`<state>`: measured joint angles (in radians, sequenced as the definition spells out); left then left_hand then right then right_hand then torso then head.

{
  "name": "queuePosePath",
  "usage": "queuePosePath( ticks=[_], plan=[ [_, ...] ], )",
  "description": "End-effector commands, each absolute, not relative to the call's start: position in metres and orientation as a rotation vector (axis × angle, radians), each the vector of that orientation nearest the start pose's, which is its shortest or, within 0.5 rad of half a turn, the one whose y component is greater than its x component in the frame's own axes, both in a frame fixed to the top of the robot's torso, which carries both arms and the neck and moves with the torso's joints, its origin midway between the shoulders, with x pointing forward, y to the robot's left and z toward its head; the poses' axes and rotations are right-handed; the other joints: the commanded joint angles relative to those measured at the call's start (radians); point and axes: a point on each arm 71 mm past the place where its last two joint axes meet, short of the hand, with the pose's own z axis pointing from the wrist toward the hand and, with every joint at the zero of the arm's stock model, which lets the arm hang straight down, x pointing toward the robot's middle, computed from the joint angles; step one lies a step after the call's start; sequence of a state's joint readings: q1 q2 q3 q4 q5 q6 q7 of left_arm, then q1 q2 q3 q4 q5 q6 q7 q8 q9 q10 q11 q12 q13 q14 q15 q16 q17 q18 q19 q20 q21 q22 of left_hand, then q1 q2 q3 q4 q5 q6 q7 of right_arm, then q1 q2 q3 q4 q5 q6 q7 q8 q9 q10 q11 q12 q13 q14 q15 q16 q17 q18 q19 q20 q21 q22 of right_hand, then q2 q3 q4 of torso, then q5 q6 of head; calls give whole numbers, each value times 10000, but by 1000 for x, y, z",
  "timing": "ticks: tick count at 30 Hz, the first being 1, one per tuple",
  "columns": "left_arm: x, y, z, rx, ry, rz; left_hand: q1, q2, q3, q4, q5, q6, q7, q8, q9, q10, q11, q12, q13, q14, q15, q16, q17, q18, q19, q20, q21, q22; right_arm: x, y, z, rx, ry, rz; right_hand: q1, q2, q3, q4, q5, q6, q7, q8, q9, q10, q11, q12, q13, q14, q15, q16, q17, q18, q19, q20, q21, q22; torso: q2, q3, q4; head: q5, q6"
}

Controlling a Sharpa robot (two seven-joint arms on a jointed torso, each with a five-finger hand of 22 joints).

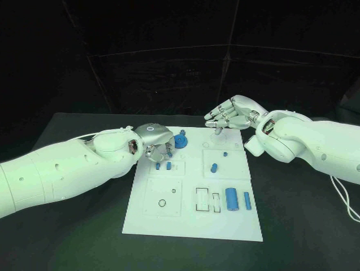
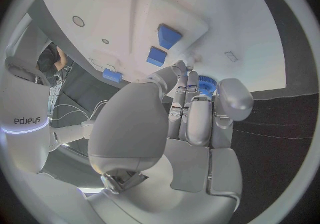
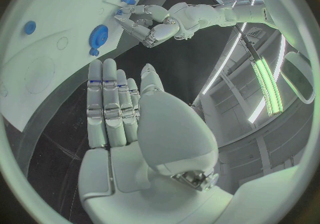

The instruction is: Assemble the parts on the task board

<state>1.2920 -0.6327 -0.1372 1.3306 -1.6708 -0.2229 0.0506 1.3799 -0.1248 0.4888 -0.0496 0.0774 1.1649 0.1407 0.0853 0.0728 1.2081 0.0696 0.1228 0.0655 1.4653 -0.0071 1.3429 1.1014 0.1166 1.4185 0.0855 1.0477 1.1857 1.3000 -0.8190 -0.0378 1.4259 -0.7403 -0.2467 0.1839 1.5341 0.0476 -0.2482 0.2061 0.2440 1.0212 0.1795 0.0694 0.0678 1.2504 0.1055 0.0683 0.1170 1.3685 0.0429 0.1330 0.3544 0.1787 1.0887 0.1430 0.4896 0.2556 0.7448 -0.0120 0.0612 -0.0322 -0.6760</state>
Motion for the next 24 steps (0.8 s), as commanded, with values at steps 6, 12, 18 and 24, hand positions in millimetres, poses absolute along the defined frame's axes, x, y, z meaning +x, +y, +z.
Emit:
queuePosePath(
  ticks=[6, 12, 18, 24],
  plan=[
    [510, 134, -178, 5842, 15512, -6834, 8, -116, 87, -9, 32, 92, -12, -45, 5, 105, 17, -85, 19, 149, -65, 42, 16, -115, 96, 4, 137, 72, 518, -212, -136, 3357, 16174, 11651, -11, 128, 3, -75, 42, -38, -3, 22, -1, -49, 3, -22, -9, 5, -17, -62, -12, 43, 31, 48, -67, -9, 11, 7, -16, 23, 23],
    [509, 135, -175, 5689, 15475, -7000, -8, -132, 100, -8, 29, 94, -9, -52, 4, 113, 20, -110, 19, 149, -66, 38, 11, -116, 100, 3, 142, 78, 518, -212, -136, 3360, 16176, 11645, -11, 128, 3, -75, 42, -38, -3, 22, -1, -49, 3, -22, -9, 5, -17, -62, -12, 43, 31, 48, -67, -9, 9, 6, -8, 11, 24],
    [510, 141, -173, 5422, 15740, -6979, -49, -157, 110, 3, 23, 96, -6, -62, 3, 125, 24, -147, 19, 146, -63, 25, -12, -114, 99, 3, 128, 72, 518, -212, -136, 3361, 16181, 11645, -11, 128, 3, -75, 42, -38, -3, 22, -1, -49, 3, -22, -9, 5, -17, -62, -12, 43, 31, 48, -67, -9, 1, 15, 3, 9, 11],
    [509, 152, -174, 5198, 16128, -6823, -102, -180, 123, 24, 19, 91, -4, -78, -1, 127, 31, -199, 17, 144, -59, 18, -22, -113, 97, 5, 115, 68, 518, -213, -136, 3368, 16180, 11634, -11, 128, 3, -75, 42, -38, -3, 22, -1, -49, 3, -22, -9, 5, -17, -62, -12, 43, 31, 48, -67, -9, 5, 7, -9, 9, 6]
  ],
)
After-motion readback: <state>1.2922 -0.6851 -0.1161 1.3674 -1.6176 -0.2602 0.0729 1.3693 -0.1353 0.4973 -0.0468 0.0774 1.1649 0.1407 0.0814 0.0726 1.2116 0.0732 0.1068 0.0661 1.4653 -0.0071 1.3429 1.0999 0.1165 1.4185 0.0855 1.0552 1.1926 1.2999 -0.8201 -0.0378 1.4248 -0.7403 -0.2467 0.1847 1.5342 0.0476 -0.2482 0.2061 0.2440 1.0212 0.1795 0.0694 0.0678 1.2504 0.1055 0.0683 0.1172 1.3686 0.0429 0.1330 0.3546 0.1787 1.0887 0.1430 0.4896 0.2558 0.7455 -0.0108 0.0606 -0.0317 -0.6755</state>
